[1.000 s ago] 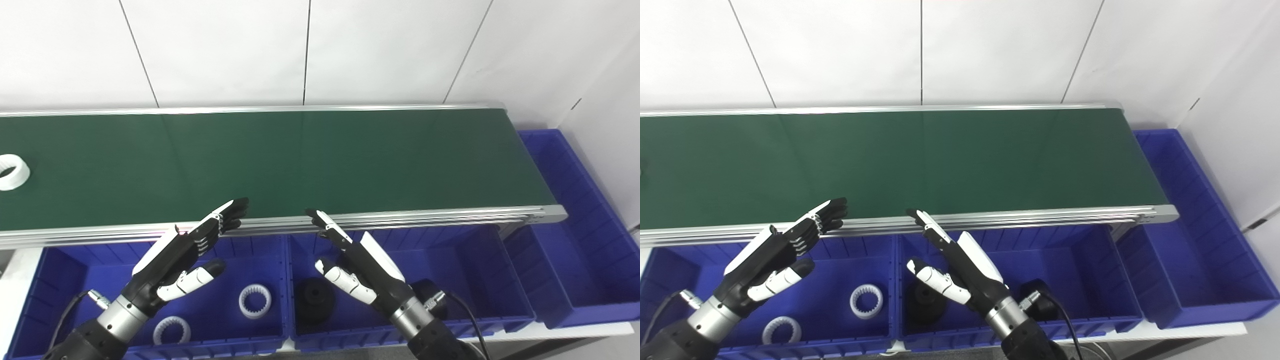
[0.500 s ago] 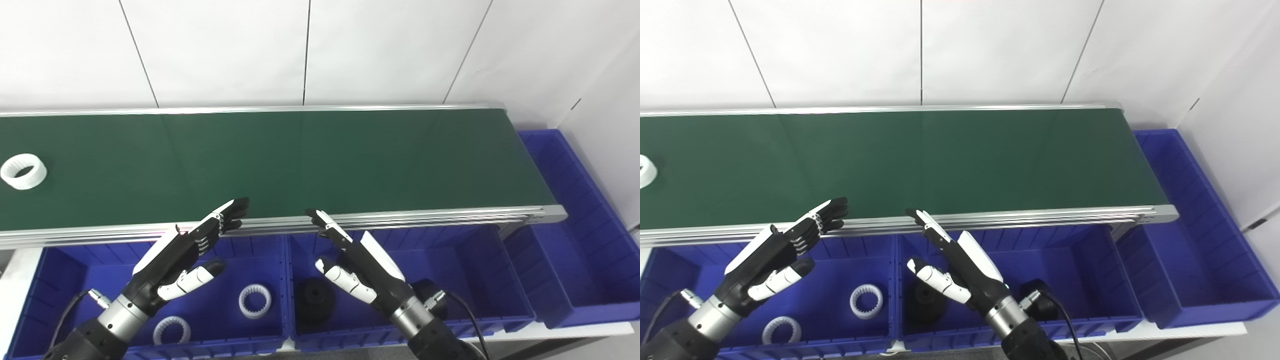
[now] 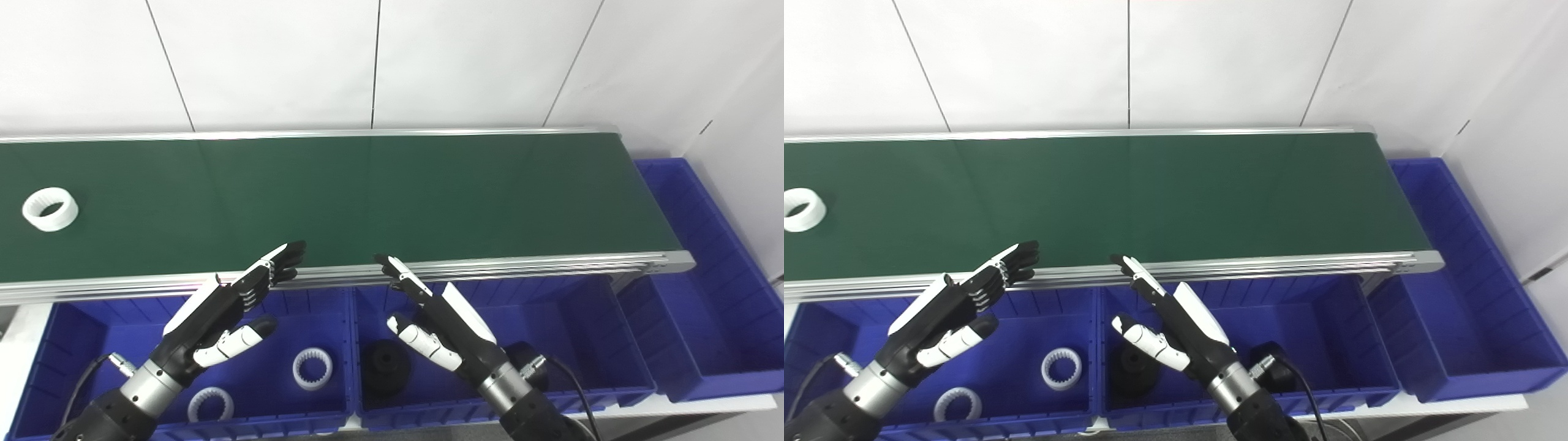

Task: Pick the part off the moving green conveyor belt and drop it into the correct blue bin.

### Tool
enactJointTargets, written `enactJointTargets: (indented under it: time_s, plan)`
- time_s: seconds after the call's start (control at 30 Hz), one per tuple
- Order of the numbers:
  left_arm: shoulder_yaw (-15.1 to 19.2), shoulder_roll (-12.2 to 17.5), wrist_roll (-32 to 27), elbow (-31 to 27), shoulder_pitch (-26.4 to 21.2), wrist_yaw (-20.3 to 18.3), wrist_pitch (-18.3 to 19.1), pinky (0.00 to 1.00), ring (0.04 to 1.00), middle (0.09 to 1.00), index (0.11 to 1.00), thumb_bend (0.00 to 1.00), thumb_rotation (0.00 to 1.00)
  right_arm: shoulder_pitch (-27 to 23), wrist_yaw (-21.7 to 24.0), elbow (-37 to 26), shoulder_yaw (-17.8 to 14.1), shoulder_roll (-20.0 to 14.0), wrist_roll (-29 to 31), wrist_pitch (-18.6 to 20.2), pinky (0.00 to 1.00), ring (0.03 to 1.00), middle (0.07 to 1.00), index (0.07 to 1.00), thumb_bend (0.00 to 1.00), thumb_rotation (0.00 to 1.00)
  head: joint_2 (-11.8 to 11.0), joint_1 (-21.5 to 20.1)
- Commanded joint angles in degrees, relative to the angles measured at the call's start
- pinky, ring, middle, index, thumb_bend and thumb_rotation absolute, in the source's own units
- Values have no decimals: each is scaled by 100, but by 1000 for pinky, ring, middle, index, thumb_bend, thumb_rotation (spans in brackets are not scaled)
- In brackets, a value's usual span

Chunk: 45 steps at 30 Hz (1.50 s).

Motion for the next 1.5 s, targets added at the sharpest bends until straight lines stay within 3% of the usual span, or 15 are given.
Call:
enactJointTargets:
  time_s: [0.0,0.13,0.27,0.4,0.97,1.2,1.37,1.47]
  plan:
    - [-78,-78,71,219,5,81,-548,919,959,973,952,446,778,98,-8,21,-42,-102,137,-603,916,969,999,980,488,1000,-616,524]
    - [-195,-258,358,834,36,187,-1258,896,941,961,943,472,749,294,-82,294,-61,-204,176,-1105,931,979,1000,982,470,1000,-1174,1065]
    - [-248,-390,535,966,4,340,-1335,848,909,929,910,449,609,343,-147,565,-148,-249,187,-1492,943,986,1000,984,464,1000,-1450,1374]
    - [-263,-421,563,954,-36,410,-1337,820,889,915,889,474,531,359,-134,636,-226,-242,161,-1561,921,973,1000,980,476,1000,-1442,1403]
    - [-269,-346,661,704,-43,568,-1331,816,887,920,894,481,533,349,-80,815,-305,-287,261,-1787,934,975,1000,977,504,1000,-1400,1405]
    - [-47,-61,1156,-178,-217,664,-928,833,900,925,906,495,569,306,-28,906,-326,-303,329,-1875,942,981,1000,983,502,1000,-1380,1473]
    - [194,130,1705,-756,-544,736,-376,908,935,943,916,483,701,218,25,1021,-316,-321,415,-1929,945,982,1000,983,512,1000,-1387,1523]
    - [373,310,2112,-1193,-969,692,37,891,927,937,912,411,621,158,56,1097,-300,-324,467,-1963,950,984,1000,984,512,1000,-1398,1526]
